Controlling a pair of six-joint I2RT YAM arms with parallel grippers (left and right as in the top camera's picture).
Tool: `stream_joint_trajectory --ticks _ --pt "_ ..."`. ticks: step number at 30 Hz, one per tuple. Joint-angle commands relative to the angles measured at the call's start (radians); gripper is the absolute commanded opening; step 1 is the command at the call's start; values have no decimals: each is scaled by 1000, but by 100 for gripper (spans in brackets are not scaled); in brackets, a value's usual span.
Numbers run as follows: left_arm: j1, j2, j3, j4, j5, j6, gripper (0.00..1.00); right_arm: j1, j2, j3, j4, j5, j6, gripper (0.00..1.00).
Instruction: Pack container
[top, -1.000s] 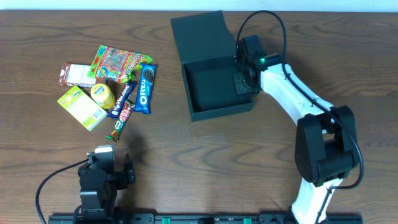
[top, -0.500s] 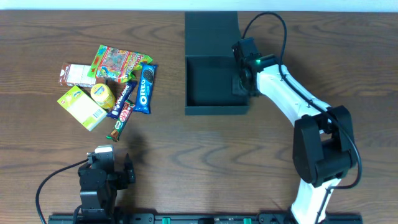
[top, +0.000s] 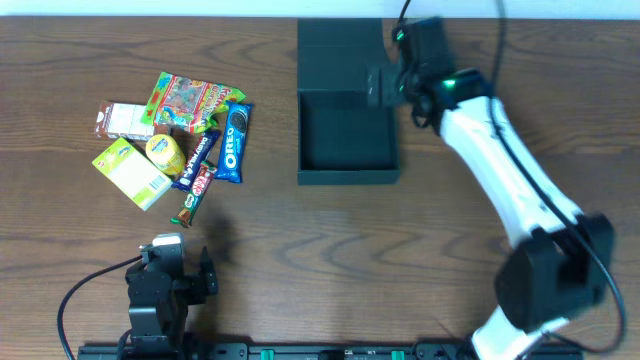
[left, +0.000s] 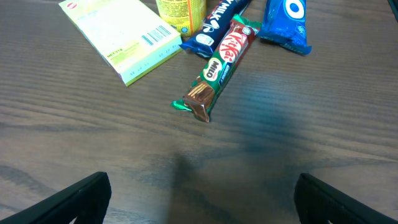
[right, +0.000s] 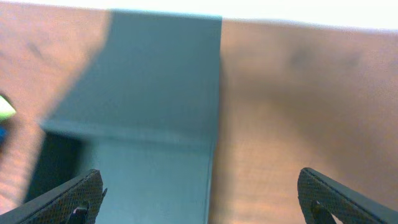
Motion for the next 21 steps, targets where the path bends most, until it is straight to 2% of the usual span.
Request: stream_joint_trajectory --ticks 1,10,12,14,16,18,21 --pt "3 -5 -16 -18 -7 4 95 -23 -23 6 18 6 -78 99" --pt "3 -5 -16 -12 -51 3 95 -45 -22 6 35 -28 -78 99" --pt "2 -5 -16 98 56 -73 95 -45 -22 6 35 -28 -78 99" --pt "2 -5 -16 217 239 -257 95 -45 -22 6 40 -28 -78 99" --pt "2 -5 -16 272 332 -348 95 -45 -22 6 45 -28 -78 99" --pt "3 -5 -16 290 309 -352 95 -45 -22 6 48 -28 -78 99" --pt "2 -5 -16 401 307 -391 95 -45 -22 6 53 -27 -78 99"
